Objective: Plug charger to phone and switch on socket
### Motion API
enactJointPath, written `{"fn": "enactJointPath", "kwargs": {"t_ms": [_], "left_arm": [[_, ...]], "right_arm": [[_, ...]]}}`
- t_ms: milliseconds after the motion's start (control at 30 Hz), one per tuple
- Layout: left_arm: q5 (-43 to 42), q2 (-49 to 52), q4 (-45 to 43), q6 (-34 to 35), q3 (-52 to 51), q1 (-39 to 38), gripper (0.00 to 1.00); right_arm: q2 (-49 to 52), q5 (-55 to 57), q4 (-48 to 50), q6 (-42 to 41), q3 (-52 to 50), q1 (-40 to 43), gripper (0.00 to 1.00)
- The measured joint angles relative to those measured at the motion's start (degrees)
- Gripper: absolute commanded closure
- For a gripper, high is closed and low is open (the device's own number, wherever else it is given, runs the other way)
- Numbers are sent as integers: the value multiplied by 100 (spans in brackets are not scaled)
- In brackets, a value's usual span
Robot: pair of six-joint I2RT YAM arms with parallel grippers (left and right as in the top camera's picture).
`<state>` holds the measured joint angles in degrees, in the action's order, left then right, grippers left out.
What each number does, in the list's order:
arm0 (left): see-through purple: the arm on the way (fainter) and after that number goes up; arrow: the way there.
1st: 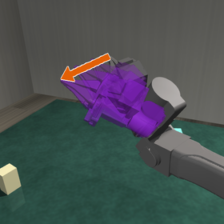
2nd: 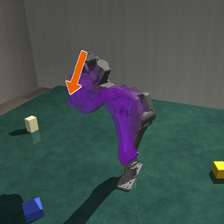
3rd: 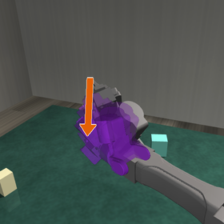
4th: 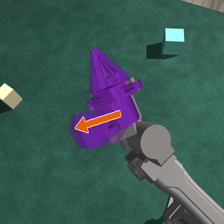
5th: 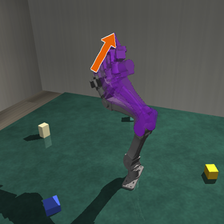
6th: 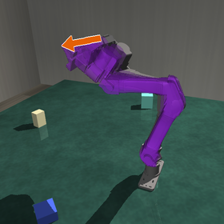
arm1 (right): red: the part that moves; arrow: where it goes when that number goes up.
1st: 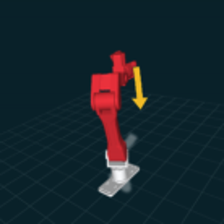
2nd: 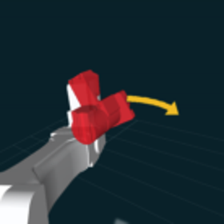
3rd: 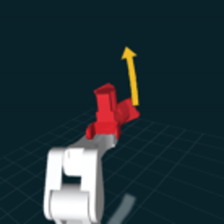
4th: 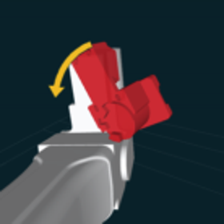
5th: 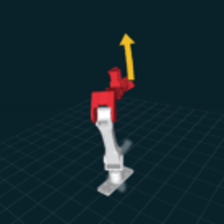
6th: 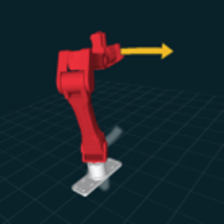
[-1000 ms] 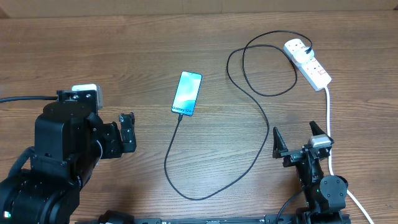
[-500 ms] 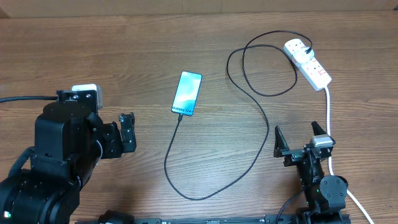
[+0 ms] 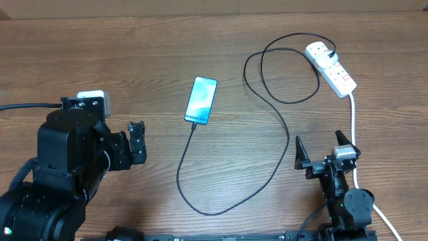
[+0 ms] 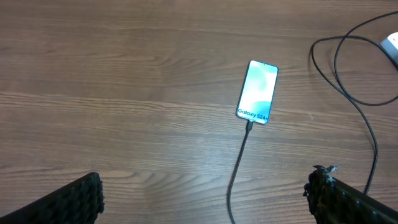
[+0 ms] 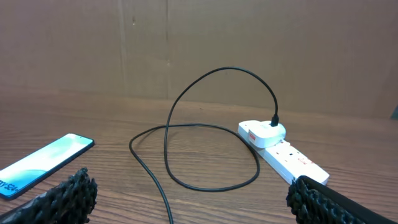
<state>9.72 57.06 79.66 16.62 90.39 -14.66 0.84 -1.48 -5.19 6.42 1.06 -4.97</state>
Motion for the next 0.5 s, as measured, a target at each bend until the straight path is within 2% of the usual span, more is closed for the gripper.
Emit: {"fn": "enactJointPath", "kwargs": {"t_ms": [500], "left_arm": [[0, 0, 0, 0, 0, 0, 1]], "right_arm": [[0, 2, 0, -149, 0, 0, 0]]}}
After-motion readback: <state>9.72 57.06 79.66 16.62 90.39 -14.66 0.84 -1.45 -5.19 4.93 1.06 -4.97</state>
